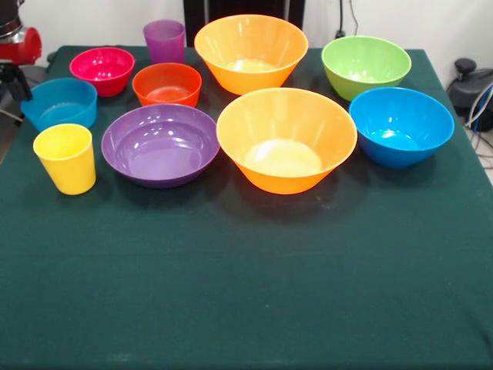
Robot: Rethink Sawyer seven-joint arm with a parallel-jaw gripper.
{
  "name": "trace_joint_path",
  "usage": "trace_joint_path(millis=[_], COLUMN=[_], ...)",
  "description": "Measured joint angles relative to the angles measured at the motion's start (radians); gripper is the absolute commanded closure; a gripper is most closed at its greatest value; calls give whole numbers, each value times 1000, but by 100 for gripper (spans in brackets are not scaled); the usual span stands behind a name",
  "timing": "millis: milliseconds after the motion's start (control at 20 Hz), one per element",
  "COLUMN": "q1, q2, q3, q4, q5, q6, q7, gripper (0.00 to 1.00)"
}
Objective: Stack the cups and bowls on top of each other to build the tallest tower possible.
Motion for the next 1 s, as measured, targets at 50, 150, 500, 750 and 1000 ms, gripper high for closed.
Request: trace_joint_path(millis=[50, 150, 500, 750, 1000], q1=[0, 1, 1, 2, 5], q2=[0, 0, 1, 1, 2], q3=[0, 0, 0, -2, -4], q4=[0, 0, 0, 0, 0], q5=[0, 0, 0, 0, 0], q6=[-2, -3, -3, -3, -3], q7=[0, 0, 0, 0, 0], gripper=[100, 100, 0, 0, 0])
